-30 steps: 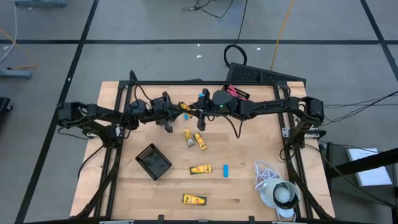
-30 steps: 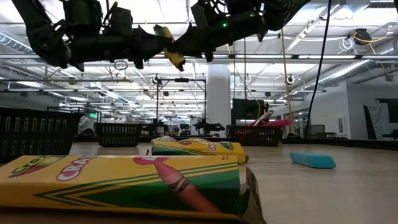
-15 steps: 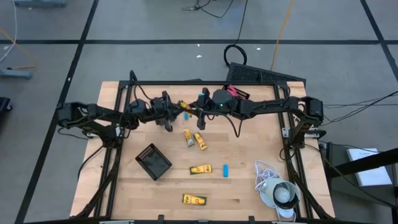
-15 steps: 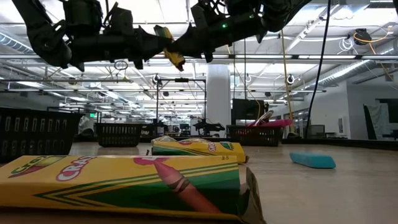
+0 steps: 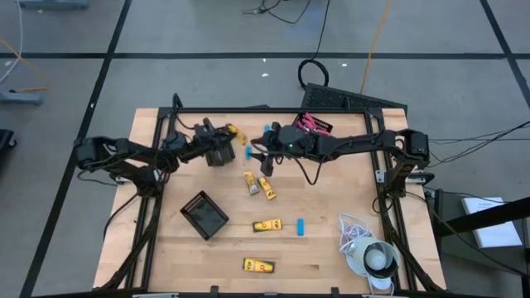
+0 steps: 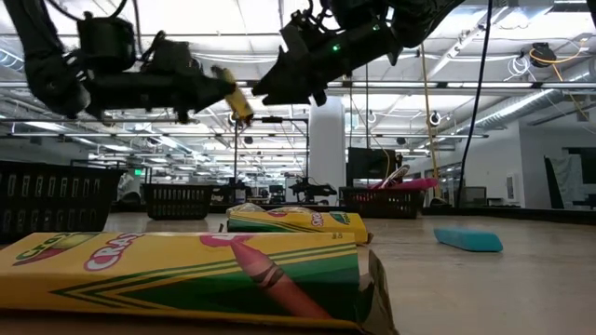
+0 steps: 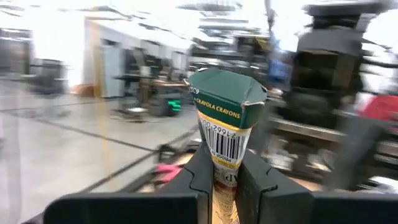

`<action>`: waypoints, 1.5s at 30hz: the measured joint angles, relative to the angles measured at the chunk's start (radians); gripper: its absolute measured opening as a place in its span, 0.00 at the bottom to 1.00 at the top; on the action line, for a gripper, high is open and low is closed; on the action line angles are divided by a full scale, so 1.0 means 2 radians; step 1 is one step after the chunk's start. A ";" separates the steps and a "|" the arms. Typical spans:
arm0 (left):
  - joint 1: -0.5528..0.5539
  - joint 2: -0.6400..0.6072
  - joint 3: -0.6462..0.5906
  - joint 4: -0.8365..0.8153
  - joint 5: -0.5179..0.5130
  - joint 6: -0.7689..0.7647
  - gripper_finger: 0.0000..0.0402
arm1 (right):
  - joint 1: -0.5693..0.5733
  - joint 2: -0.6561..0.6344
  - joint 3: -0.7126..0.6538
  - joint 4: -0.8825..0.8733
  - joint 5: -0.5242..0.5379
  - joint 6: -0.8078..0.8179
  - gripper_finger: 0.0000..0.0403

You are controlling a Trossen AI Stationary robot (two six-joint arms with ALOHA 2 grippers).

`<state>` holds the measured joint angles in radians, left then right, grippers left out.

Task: Pick & Place School Supplies
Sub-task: Put the yellow crayon box into the middle black bin

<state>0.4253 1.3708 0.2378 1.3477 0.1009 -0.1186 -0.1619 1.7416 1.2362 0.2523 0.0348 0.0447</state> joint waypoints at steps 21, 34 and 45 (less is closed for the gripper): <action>0.048 -0.019 -0.111 -0.035 -0.079 -0.132 0.07 | 0.044 -0.027 -0.001 -0.111 -0.006 0.009 0.49; 0.056 -0.019 -0.112 -0.126 -0.129 -0.222 0.07 | 0.070 -0.164 -0.107 -0.095 0.039 0.038 0.49; 0.052 -0.021 -0.112 -0.119 -0.132 -0.226 0.18 | 0.072 -0.244 -0.197 -0.052 0.036 0.067 0.50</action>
<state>0.5302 1.3293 0.0147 1.1090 -0.1623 -0.5715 -0.0181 1.2545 0.8422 0.1482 0.1074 0.1777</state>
